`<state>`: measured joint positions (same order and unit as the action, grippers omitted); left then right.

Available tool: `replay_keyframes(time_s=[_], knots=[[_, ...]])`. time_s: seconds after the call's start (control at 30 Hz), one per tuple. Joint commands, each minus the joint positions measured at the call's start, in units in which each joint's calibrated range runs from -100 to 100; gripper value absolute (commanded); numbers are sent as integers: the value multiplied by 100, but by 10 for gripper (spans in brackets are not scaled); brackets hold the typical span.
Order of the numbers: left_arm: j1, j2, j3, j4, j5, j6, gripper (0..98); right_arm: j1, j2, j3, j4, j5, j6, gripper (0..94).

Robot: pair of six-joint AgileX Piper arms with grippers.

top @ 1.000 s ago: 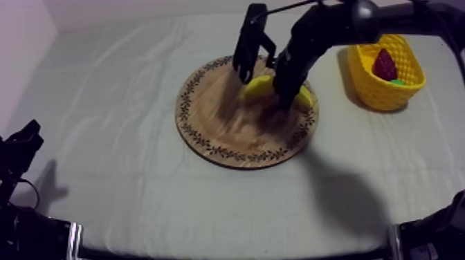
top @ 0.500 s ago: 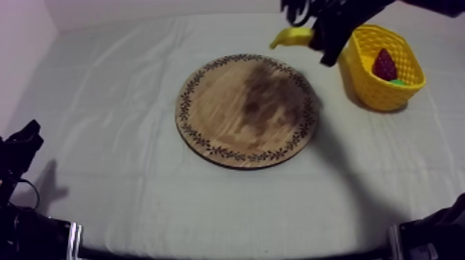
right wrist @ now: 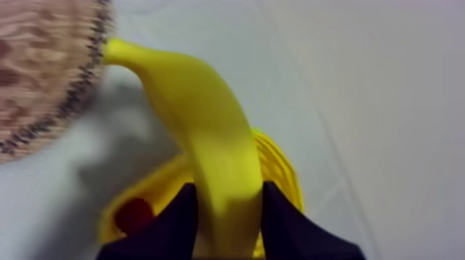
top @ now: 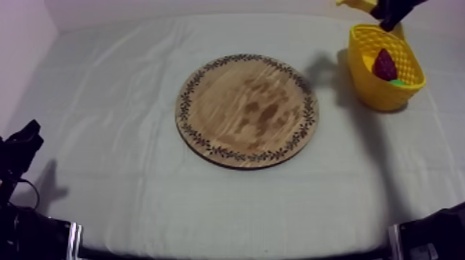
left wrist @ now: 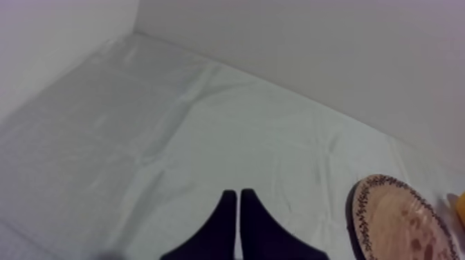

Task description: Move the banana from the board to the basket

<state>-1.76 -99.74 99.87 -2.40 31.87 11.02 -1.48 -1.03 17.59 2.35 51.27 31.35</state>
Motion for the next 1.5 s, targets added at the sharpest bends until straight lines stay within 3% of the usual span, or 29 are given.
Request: replay_keyframes(time_s=[0.0, 0.27, 0.73, 0.87, 1.0, 1.07, 1.23, 1.33, 1.47], knots=[[-1, 0, 2, -2, -2, -1, 1, 354, 88, -81, -102, -29, 97, 276], [-1, 0, 2, -2, -2, -1, 1, 792, 660, -17, -210, -360, 280, 282], [-1, 0, 2, -2, -2, -1, 1, 795, 1941, -99, -37, -777, 119, 307], [-1, 0, 2, -2, -2, -1, 1, 819, 2109, -128, -50, -898, 39, 431], [-1, 0, 2, -2, -2, -1, 1, 955, 2132, -267, -317, -775, 159, 550], [-1, 0, 2, -2, -2, -1, 1, 997, 2111, -330, -395, -704, 202, 495], [-1, 0, 2, -2, -2, -1, 1, 997, 1881, -62, -413, -848, 120, 153], [-1, 0, 2, -2, -2, -1, 1, 990, 1616, 310, -480, -991, 109, 79], [-1, 0, 2, -2, -2, -1, 1, 965, 1132, 932, -579, -1232, 52, 48]])
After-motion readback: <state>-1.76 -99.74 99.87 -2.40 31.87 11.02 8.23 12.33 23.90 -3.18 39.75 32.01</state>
